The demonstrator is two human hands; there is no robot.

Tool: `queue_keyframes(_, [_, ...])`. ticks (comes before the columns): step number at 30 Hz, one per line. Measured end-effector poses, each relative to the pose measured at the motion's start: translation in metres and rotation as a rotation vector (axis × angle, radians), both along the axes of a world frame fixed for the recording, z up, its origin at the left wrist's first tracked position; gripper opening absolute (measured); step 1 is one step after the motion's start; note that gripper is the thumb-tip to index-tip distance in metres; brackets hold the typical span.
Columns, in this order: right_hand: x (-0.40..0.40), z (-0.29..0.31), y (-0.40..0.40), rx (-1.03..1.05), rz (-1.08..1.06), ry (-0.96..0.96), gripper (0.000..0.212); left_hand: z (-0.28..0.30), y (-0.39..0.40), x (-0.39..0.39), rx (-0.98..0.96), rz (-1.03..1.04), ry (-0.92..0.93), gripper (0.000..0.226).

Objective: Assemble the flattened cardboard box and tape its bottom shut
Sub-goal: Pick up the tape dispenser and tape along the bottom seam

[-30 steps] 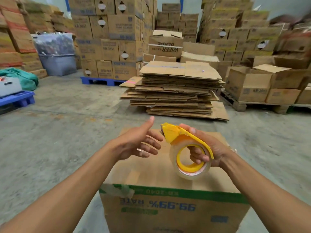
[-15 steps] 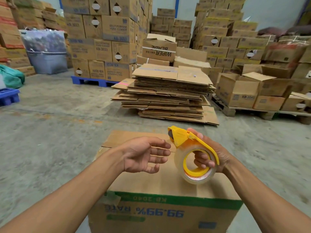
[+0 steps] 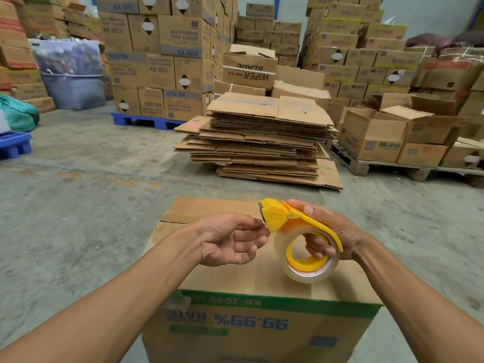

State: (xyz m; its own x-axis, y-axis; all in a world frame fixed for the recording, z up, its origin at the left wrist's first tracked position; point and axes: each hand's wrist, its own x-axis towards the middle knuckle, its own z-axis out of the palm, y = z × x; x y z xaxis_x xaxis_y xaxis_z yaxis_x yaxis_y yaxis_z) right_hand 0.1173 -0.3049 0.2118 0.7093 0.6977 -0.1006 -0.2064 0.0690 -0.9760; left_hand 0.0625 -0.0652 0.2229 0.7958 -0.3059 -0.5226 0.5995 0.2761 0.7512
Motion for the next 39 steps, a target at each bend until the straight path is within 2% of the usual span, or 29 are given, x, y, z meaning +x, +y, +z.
queue_keyframes(4, [0.003, 0.001, 0.003, -0.070, 0.022, -0.025, 0.065, -0.003, -0.001, 0.000, 0.038, 0.044, -0.002, 0.013])
queue_keyframes(9, [0.004, 0.014, 0.027, -0.217, 0.073, -0.114, 0.048, -0.006, 0.018, 0.010, 0.324, 0.081, -0.131, 0.023])
queue_keyframes(12, [0.010, 0.033, 0.055, -0.303, 0.188, -0.194, 0.042, -0.005, 0.050, 0.017, 0.437, 0.111, -0.186, 0.028])
queue_keyframes(17, [0.032, 0.054, 0.079, -0.474, 0.334, -0.259, 0.043, -0.011, 0.132, 0.019, 0.490, 0.216, -0.144, 0.025])
queue_keyframes(20, [0.044, 0.066, 0.106, -0.574, 0.354, -0.390, 0.038, -0.019, 0.158, 0.025, 0.580, 0.293, -0.141, 0.019])
queue_keyframes(25, [0.063, 0.066, 0.159, -0.756, 0.280, -0.675, 0.032, -0.042, 0.170, 0.041, 0.767, 0.507, -0.314, 0.016])
queue_keyframes(27, [0.071, 0.059, 0.172, -0.782, 0.272, -0.690, 0.031, -0.053, 0.176, 0.045, 0.792, 0.552, -0.331, 0.013])
queue_keyframes(33, [0.084, 0.036, 0.185, -0.821, 0.289, -0.664, 0.030, -0.083, 0.185, 0.053, 0.780, 0.537, -0.296, 0.018])
queue_keyframes(39, [0.092, 0.024, 0.184, -0.812, 0.303, -0.611, 0.028, -0.100, 0.185, 0.055, 0.744, 0.514, -0.289, 0.012])
